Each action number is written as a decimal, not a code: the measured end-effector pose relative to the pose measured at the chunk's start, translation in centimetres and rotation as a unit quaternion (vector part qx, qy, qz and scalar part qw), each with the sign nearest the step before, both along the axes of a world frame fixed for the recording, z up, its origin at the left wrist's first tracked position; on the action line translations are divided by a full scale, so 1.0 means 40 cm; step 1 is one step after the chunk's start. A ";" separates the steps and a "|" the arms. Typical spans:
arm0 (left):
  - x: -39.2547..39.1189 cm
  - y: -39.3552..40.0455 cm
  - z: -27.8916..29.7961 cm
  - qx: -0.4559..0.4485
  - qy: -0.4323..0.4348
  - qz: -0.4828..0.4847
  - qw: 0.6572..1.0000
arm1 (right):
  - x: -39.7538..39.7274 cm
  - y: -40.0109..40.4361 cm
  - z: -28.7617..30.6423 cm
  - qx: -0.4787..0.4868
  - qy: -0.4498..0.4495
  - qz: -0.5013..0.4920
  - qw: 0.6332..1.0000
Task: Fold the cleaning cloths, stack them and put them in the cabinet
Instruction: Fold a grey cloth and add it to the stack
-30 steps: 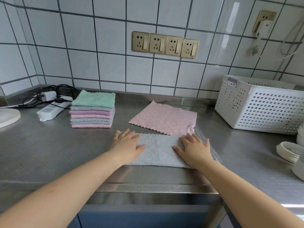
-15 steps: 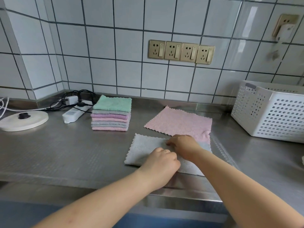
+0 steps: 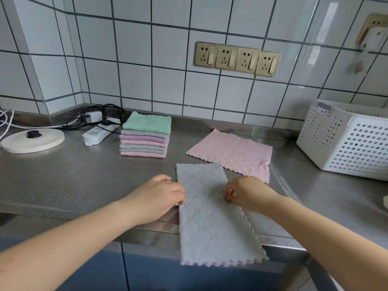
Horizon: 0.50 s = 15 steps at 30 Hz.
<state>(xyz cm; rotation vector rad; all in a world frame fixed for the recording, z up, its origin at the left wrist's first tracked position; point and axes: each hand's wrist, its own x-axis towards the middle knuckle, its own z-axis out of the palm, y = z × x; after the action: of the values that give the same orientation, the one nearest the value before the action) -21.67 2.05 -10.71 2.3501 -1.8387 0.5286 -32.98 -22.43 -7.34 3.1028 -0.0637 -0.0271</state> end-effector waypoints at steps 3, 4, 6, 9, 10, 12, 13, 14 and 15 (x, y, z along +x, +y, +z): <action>0.017 0.015 0.008 0.015 0.013 -0.016 1.000 | -0.035 0.024 0.002 0.011 -0.001 0.007 1.000; 0.022 0.017 0.009 0.018 0.019 -0.017 1.000 | -0.042 0.029 0.001 0.014 -0.005 0.009 1.000; 0.027 0.021 0.005 0.022 0.027 -0.023 0.999 | -0.057 0.034 -0.002 0.020 -0.017 0.014 1.000; 0.011 0.027 0.009 0.042 0.079 -0.019 0.996 | -0.091 0.023 -0.025 0.023 -0.075 0.073 0.994; 0.002 0.034 0.009 0.055 0.117 -0.005 0.992 | -0.105 0.017 -0.034 0.018 -0.081 0.097 0.992; -0.019 0.056 0.003 0.109 0.167 0.012 0.980 | -0.141 0.004 -0.053 0.027 -0.075 0.122 0.989; -0.029 0.065 0.003 0.136 0.176 0.011 0.975 | -0.159 -0.002 -0.060 0.032 -0.071 0.132 0.988; -0.041 0.074 0.003 0.161 0.173 0.008 0.972 | -0.177 -0.007 -0.063 0.034 -0.066 0.143 0.987; -0.050 0.080 0.003 0.184 0.162 0.007 0.969 | -0.193 -0.013 -0.063 0.032 -0.058 0.150 0.986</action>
<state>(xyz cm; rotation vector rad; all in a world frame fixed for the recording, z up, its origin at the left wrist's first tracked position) -23.66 5.24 -10.57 2.4786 -1.8914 -0.2115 -40.69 -22.94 -9.86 3.1374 0.4084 0.1639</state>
